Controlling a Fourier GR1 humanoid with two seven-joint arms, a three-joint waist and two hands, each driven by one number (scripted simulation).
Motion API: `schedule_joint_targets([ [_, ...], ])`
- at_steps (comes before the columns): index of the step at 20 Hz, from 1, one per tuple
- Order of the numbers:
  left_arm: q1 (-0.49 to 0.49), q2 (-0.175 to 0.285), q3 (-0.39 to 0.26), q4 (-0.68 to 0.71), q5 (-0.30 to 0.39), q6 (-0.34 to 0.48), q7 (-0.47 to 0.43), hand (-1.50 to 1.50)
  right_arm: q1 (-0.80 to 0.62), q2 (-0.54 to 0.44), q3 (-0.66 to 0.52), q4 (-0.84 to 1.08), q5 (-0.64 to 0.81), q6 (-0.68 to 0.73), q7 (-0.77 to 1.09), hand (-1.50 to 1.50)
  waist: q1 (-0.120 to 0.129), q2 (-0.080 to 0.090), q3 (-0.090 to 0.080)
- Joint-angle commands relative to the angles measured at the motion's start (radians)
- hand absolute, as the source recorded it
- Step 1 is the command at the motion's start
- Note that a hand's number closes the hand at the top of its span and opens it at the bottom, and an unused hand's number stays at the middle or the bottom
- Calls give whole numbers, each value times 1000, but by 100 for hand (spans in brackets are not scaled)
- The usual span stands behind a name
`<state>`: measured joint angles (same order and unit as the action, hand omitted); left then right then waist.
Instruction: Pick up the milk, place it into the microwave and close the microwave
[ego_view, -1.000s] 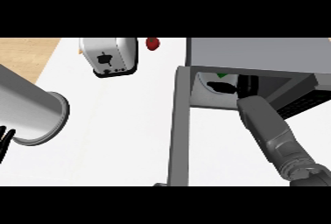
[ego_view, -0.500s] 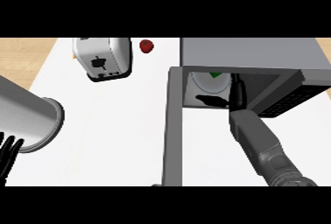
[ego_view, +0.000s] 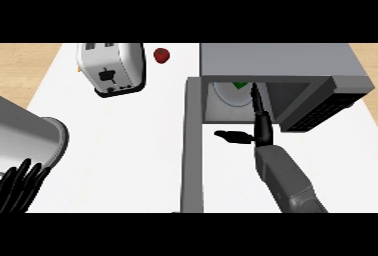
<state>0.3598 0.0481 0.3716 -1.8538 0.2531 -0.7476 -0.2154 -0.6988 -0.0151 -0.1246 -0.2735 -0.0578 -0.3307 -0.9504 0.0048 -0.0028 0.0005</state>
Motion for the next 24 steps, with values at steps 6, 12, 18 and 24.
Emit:
schedule_joint_targets([
  [6,-41,3,-90,-24,-9,-37,65,-150,270,15,125,-254,-62,179,-53,-150,-29,-8,-2],
  [12,-75,-40,-199,-67,-144,-9,68,150,520,15,216,-536,-124,181,-19,-150,-33,-7,-2],
  [18,-139,-47,-291,-45,-239,55,84,150,777,-47,263,-951,-121,228,120,150,-33,-4,-2],
  [24,-270,-48,-421,85,-395,178,46,150,1006,-132,252,-1220,-199,302,196,-150,-32,0,-2],
])
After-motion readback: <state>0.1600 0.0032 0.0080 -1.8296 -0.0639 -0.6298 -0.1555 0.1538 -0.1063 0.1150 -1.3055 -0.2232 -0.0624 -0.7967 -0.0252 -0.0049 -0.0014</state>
